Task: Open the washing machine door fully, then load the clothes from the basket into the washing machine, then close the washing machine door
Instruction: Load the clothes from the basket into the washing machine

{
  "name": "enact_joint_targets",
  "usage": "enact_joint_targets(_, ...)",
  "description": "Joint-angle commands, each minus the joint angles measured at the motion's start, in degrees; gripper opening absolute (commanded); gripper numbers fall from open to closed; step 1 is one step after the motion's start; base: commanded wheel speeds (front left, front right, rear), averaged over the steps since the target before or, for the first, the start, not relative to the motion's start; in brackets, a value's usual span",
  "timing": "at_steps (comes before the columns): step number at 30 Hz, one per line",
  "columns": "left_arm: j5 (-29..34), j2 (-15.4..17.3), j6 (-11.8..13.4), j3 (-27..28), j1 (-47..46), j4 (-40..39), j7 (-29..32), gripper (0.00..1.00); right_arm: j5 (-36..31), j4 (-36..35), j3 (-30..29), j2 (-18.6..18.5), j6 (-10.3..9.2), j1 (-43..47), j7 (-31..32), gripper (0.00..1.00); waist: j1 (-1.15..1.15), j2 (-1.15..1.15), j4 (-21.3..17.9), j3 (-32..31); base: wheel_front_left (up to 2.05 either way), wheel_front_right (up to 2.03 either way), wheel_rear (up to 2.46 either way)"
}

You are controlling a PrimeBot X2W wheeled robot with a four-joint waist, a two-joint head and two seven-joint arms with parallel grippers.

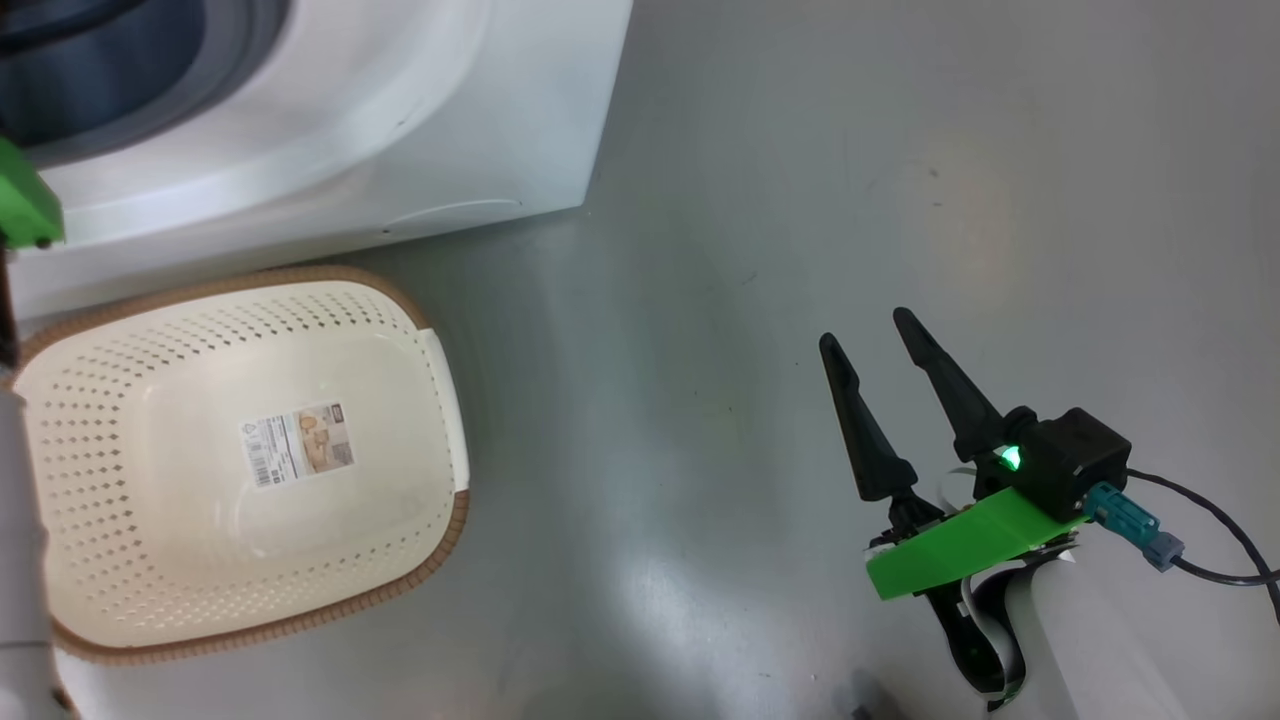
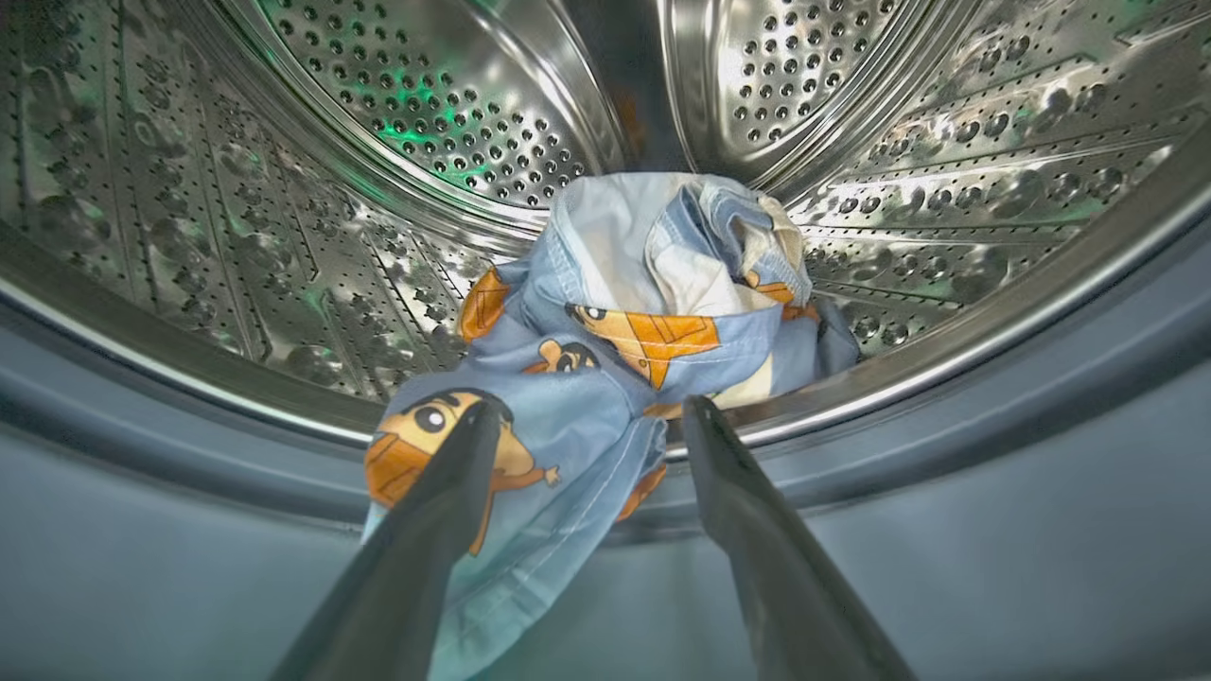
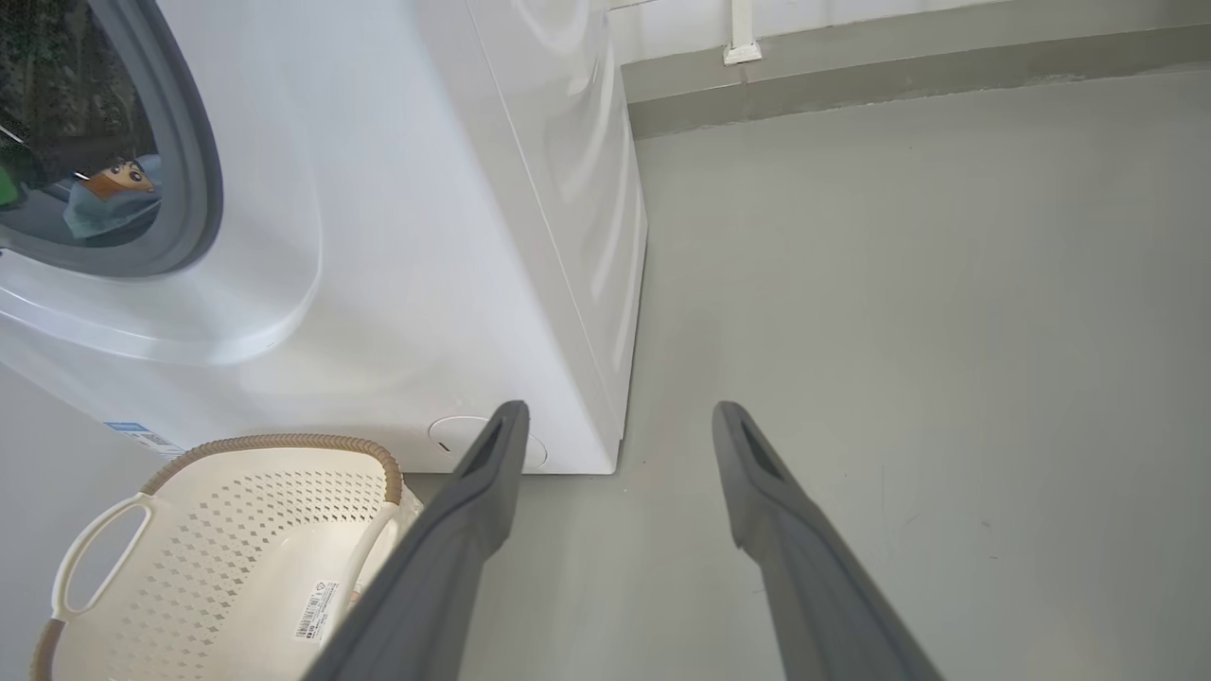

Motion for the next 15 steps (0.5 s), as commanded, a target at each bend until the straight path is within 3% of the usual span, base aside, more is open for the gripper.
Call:
enact_joint_targets(1,0.6,3.51,1.02,0.92,-2.03,0.23,1.26,1.0,0.71,-1.11,1.35,0.42,0.35,0.25,-0.68,1.0,0.0,0.0,-0.36,0.53,0.0,0.0,0.0)
enact_joint_targets(15,1.62,6.22,4.8,0.24,-8.95,11.43,11.38,1.0,2.14,-1.19,1.58,0.45,0.35,-0.11,-0.68,1.0,0.0,0.0,-1.71,2.18,0.0,0.0,0.0)
